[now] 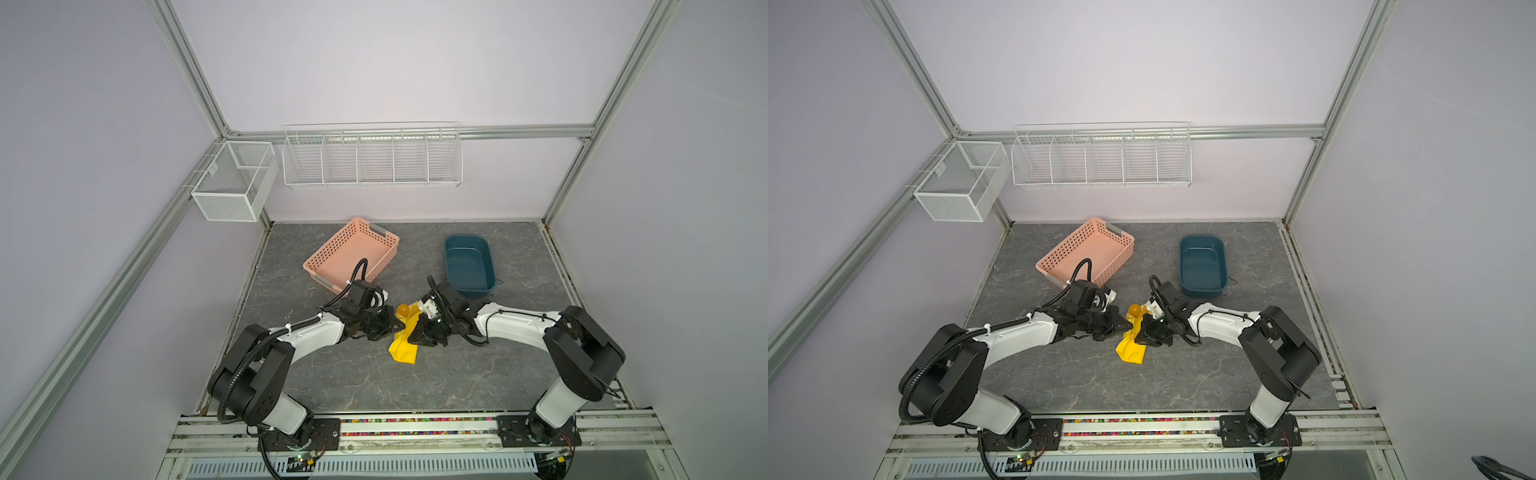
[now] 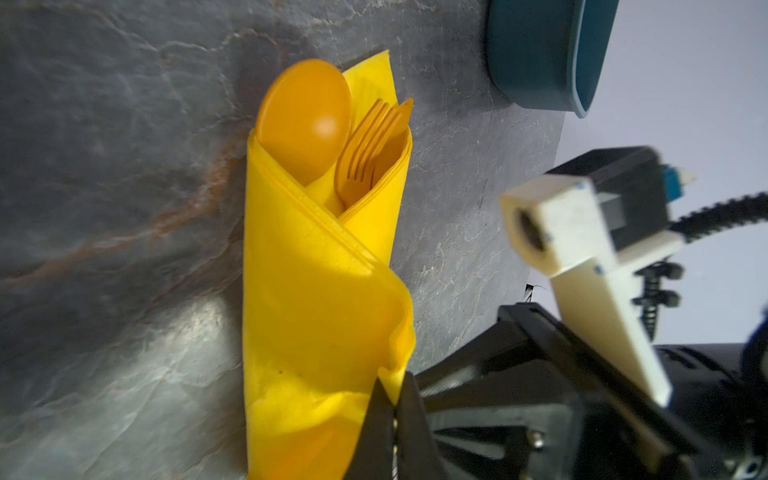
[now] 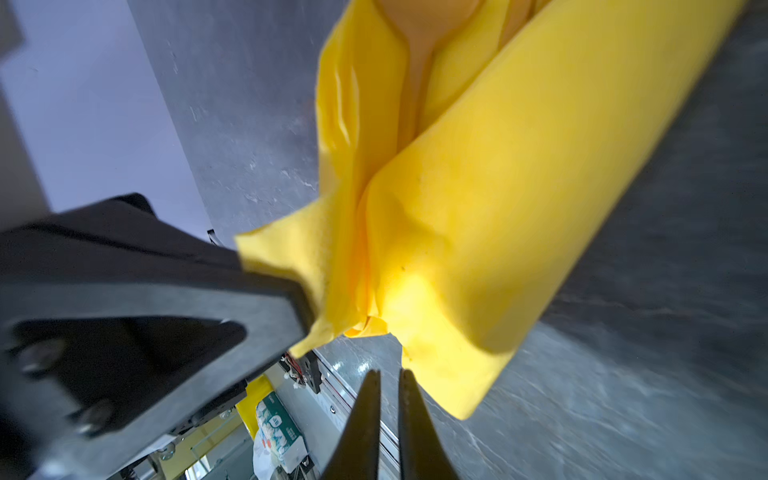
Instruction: Place the utensils on the paper napkin and roll it up
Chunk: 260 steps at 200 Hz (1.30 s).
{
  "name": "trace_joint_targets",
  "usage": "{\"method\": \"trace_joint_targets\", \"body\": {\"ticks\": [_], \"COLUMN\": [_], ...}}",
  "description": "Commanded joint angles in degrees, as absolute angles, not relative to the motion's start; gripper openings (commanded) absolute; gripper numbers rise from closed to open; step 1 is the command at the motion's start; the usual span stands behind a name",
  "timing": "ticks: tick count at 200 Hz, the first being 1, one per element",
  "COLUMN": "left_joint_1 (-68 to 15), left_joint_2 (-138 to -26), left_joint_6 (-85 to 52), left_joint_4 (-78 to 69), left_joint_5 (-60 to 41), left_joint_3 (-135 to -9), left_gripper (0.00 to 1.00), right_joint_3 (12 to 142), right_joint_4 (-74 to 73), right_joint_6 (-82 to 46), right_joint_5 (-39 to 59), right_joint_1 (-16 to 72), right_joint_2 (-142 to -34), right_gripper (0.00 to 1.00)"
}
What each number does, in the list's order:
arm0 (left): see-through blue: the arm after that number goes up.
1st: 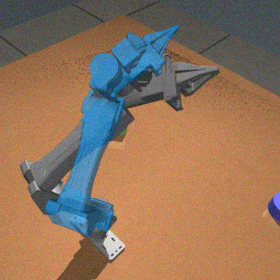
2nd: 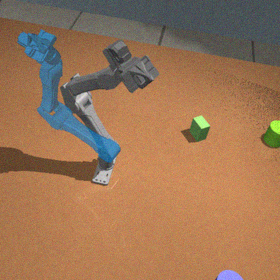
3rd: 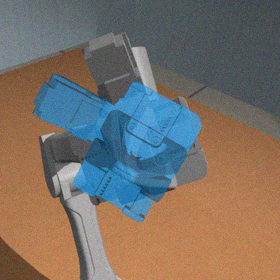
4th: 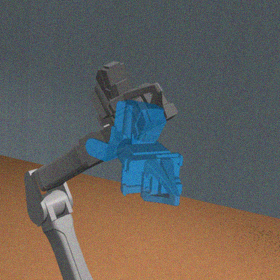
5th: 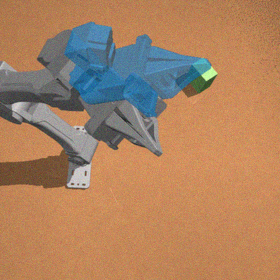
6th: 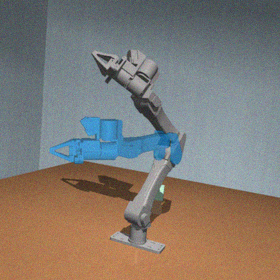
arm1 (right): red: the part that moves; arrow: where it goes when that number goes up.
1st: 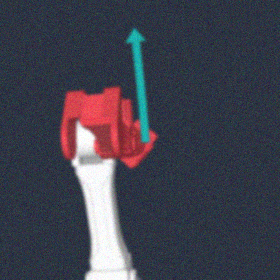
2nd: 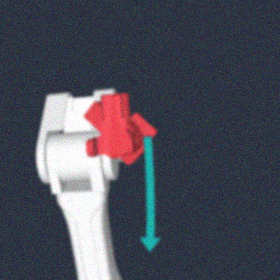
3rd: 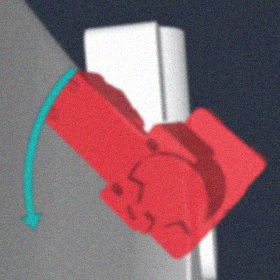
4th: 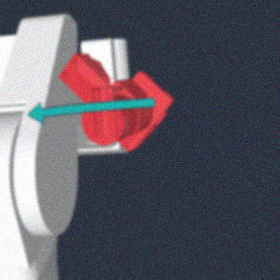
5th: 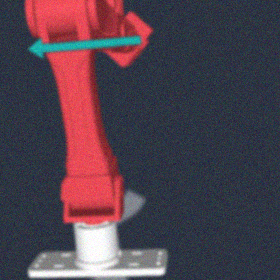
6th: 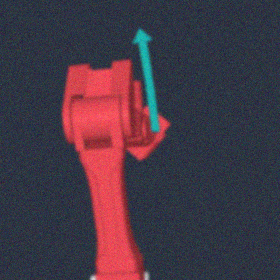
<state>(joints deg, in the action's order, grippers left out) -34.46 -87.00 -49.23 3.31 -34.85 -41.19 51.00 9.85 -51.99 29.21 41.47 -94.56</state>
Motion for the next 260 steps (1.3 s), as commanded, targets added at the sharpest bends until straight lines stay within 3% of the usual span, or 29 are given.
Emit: {"method": "trace_joint_targets", "body": {"ticks": [1,73,220,260], "left_joint_1": [-35.2,-37.9,-42.5,-42.5], "left_joint_2": [-87.8,-90.2,-97.5,-98.7], "left_joint_6": [-49.3,-49.6,-55.3,-57.5], "left_joint_4": [2.9,2.8,-4.1,-6.1], "left_joint_5": [-34.8,-35.1,-34.8,-33.4], "left_joint_3": [-41.8,-43.2,-44.6,-44.1], "left_gripper": [0.0,0.0,0.0,0.0], "right_joint_3": [48.2,48.8,57.7,58.5], "right_joint_4": [16.2,14.3,13.4,18.2], "right_joint_6": [-48.9,-47.2,-44.0,-42.0], "right_joint_5": [26.7,28.6,32.6,30.5], "right_joint_1": [39.0,35.8,33.0,32.7], "right_joint_2": [-92.6,-96.8,-106.3,-103.6], "right_gripper": [0.17,0.26,0.18,0.18]}}
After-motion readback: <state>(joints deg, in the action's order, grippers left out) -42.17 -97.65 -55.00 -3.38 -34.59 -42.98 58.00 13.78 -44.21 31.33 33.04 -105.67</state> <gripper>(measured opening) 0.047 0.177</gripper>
